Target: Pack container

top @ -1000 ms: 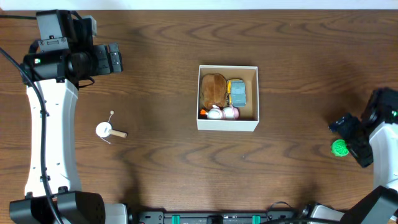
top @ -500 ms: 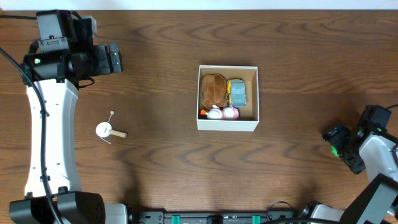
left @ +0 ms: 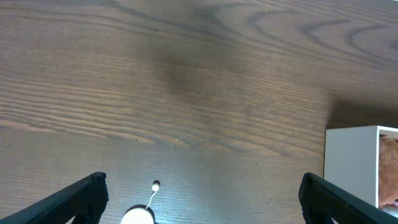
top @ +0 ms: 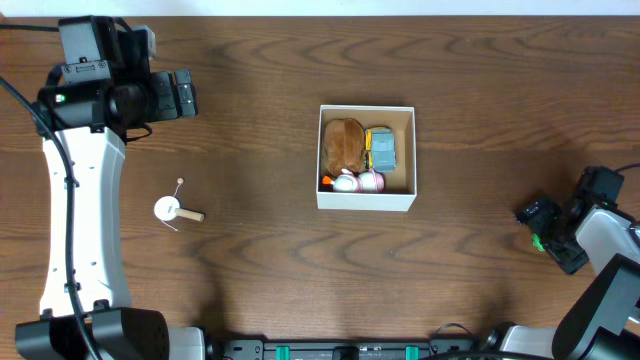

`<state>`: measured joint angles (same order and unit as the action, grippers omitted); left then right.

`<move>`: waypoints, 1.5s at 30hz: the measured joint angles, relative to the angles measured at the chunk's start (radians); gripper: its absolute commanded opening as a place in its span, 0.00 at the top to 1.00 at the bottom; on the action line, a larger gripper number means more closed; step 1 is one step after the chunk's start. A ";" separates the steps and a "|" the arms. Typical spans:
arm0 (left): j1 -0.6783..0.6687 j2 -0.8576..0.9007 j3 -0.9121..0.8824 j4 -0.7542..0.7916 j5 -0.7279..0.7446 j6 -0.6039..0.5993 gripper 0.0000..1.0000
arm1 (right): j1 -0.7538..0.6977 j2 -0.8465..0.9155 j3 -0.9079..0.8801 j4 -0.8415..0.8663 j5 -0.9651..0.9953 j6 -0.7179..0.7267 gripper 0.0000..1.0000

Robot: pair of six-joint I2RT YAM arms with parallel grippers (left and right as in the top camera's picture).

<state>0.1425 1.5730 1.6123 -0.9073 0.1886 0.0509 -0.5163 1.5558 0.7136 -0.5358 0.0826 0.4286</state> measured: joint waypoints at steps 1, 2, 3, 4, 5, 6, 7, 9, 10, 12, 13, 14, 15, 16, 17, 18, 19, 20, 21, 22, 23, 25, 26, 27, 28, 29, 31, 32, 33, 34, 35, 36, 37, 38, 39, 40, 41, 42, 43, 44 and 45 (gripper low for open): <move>0.000 0.000 0.000 0.000 0.000 0.000 0.02 | 0.000 0.000 0.000 0.002 0.000 -0.002 0.06; 0.000 0.000 0.000 0.000 0.000 0.000 0.02 | 0.000 0.000 0.000 0.002 0.000 -0.002 0.09; 0.000 0.000 0.000 0.000 0.000 0.000 0.02 | 0.000 0.001 0.000 0.003 0.000 -0.004 0.13; 0.000 0.000 0.000 0.000 0.000 0.000 0.02 | 0.000 0.001 0.001 0.003 0.000 -0.005 0.16; 0.000 0.000 0.000 0.000 0.000 0.000 0.02 | 0.000 0.001 0.001 0.003 0.000 -0.005 0.19; 0.000 0.000 0.000 0.000 0.000 0.000 0.02 | 0.000 0.001 0.001 0.004 0.000 -0.007 0.20; 0.000 0.000 0.000 0.000 0.000 0.000 0.02 | 0.000 0.001 0.001 0.004 0.000 -0.009 0.21; 0.000 0.000 0.000 0.000 0.000 0.000 0.02 | 0.000 0.001 0.001 0.005 0.000 -0.012 0.21; 0.000 0.000 0.000 0.000 0.000 0.000 0.02 | 0.000 0.001 0.001 0.005 0.000 -0.012 0.22; 0.000 0.000 0.000 0.000 0.000 -0.001 0.02 | 0.000 0.001 0.001 0.005 0.000 -0.012 0.25; 0.000 0.000 0.000 0.000 0.000 -0.002 0.02 | 0.000 0.001 0.001 0.005 0.000 -0.012 0.26; 0.000 0.000 0.000 0.000 0.000 -0.002 0.02 | 0.000 0.001 0.001 0.005 0.000 -0.012 0.28; 0.000 0.000 0.000 0.000 0.000 -0.002 0.02 | 0.000 0.001 0.001 0.005 0.000 -0.012 0.30; 0.000 0.000 0.000 0.000 0.000 -0.002 0.02 | 0.000 0.001 0.001 0.005 0.000 -0.013 0.31; 0.000 0.000 0.000 0.000 0.000 -0.002 0.02 | 0.000 0.001 0.001 0.005 0.000 -0.012 0.33; 0.000 0.000 0.000 0.000 0.000 -0.002 0.02 | 0.000 0.001 0.001 0.005 0.000 -0.013 0.34; 0.000 0.000 0.000 0.000 0.000 -0.002 0.02 | 0.000 0.002 0.001 0.005 -0.001 -0.013 0.35; 0.000 0.000 0.000 0.000 0.000 -0.002 0.02 | 0.000 0.002 0.001 0.005 0.000 -0.013 0.37; 0.000 0.000 0.000 0.000 0.000 -0.002 0.02 | 0.000 0.002 0.001 0.005 -0.001 -0.013 0.39; 0.000 0.000 0.000 0.000 0.000 -0.002 0.02 | 0.000 0.002 0.001 0.005 0.000 -0.013 0.43; 0.000 0.000 0.000 0.000 0.000 -0.002 0.02 | 0.000 0.002 0.002 0.005 -0.001 -0.014 0.44; 0.000 0.000 0.000 0.000 0.000 -0.002 0.02 | 0.000 0.002 0.002 0.005 -0.001 -0.016 0.46; 0.000 0.000 0.000 0.000 0.000 -0.002 0.02 | 0.000 0.002 0.002 0.005 -0.001 -0.016 0.50; 0.000 0.000 0.000 0.000 0.000 -0.002 0.02 | 0.000 0.002 0.002 0.005 0.000 -0.016 0.51; 0.000 0.000 0.000 0.000 0.000 -0.002 0.02 | 0.000 0.002 0.003 0.005 0.000 -0.016 0.51; 0.000 0.000 0.000 0.000 0.000 -0.002 0.02 | 0.000 0.002 0.003 0.005 0.000 -0.017 0.51; 0.000 0.000 0.000 0.000 0.000 -0.002 0.02 | 0.000 0.002 0.003 0.005 0.000 -0.016 0.57; 0.000 0.000 0.000 0.000 0.000 -0.002 0.02 | 0.000 0.002 0.003 0.005 0.000 -0.016 0.61; 0.000 0.000 0.000 0.000 0.000 -0.002 0.02 | 0.000 0.002 0.003 0.005 0.000 -0.016 0.65; 0.000 0.000 0.000 0.000 0.000 -0.002 0.02 | 0.000 0.002 0.003 0.005 0.000 -0.016 0.69; 0.000 0.000 0.000 0.000 0.000 -0.002 0.02 | 0.000 0.002 0.003 0.005 0.000 -0.016 0.75; 0.000 0.000 0.000 0.000 0.000 -0.002 0.02 | 0.000 0.002 0.003 0.005 0.000 -0.016 0.77; 0.000 0.000 0.000 0.000 0.000 -0.002 0.02 | 0.000 0.002 0.004 0.005 0.000 -0.016 0.79; 0.000 0.000 0.000 0.000 0.000 -0.002 0.02 | 0.000 0.002 0.004 0.004 0.000 -0.017 0.84; 0.000 0.000 0.000 0.000 0.000 -0.002 0.02 | 0.000 0.002 0.005 0.003 0.000 -0.017 0.86; 0.000 0.000 0.000 0.000 0.000 -0.002 0.02 | 0.000 0.002 0.005 0.002 0.000 -0.019 0.87; 0.000 0.000 0.000 -0.001 0.000 -0.002 0.02 | 0.000 0.002 0.007 -0.003 0.000 -0.021 0.87; 0.000 0.000 0.000 -0.002 0.000 -0.002 0.02 | 0.002 0.002 0.011 -0.017 0.000 -0.028 0.87; 0.000 0.000 0.000 -0.004 0.000 -0.002 0.02 | 0.004 0.002 0.016 -0.029 0.003 -0.034 0.86; 0.000 0.000 0.000 -0.005 0.000 -0.002 0.02 | 0.011 0.003 0.023 -0.045 0.004 -0.043 0.87; 0.000 0.000 0.000 -0.007 0.000 -0.002 0.02 | 0.018 0.003 0.033 -0.059 0.007 -0.050 0.91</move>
<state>0.1425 1.5730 1.6123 -0.9146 0.1886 0.0486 -0.4988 1.5585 0.7464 -0.5945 0.0898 0.3790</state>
